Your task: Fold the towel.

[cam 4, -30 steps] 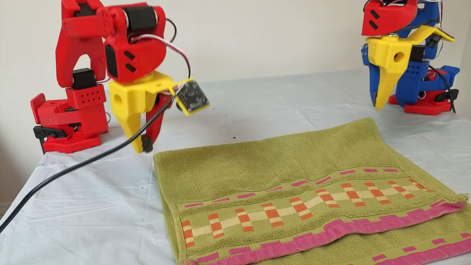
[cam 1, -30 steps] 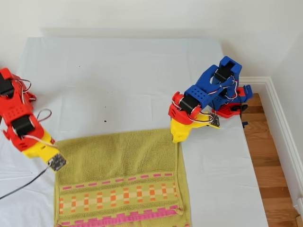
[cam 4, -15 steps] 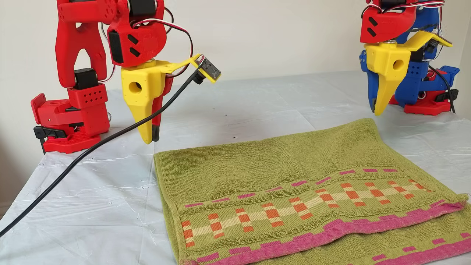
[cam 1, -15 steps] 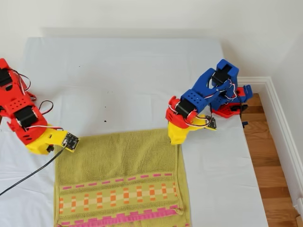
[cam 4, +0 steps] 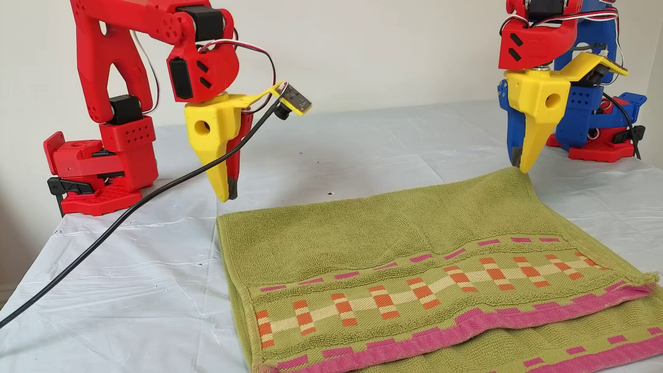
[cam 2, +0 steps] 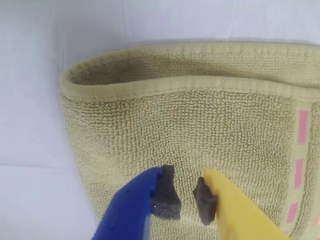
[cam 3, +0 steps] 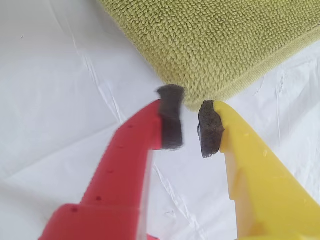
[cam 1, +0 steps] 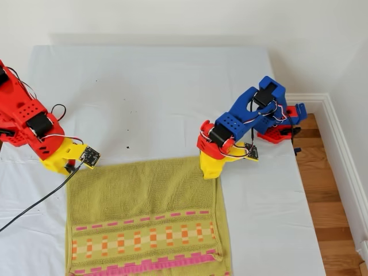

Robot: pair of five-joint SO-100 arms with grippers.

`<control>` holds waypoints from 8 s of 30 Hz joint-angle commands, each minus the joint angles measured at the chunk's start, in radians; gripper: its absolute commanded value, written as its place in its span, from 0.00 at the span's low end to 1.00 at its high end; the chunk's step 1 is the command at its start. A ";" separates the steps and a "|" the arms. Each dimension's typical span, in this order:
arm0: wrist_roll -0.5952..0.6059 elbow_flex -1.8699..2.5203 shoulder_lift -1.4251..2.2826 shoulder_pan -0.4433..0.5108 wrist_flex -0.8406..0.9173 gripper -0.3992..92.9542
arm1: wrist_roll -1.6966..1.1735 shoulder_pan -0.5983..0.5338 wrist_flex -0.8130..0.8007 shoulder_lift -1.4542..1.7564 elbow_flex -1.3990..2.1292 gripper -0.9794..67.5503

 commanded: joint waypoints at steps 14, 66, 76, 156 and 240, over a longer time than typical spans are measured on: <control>-0.135 0.084 0.061 0.031 -0.261 0.38 | -0.020 0.023 0.009 -0.014 -0.124 0.22; -0.258 0.305 0.049 0.008 -0.179 0.02 | -0.098 0.094 0.009 0.021 -0.054 0.42; -0.170 0.296 0.172 -0.061 -0.012 0.02 | -0.057 0.120 0.009 0.064 0.051 0.78; 0.163 0.002 -0.117 -0.247 0.172 0.02 | -0.242 0.321 0.009 -0.060 0.126 0.02; 0.693 -0.064 -0.158 0.141 -0.502 0.08 | 0.195 -0.184 0.009 -0.497 -0.712 0.04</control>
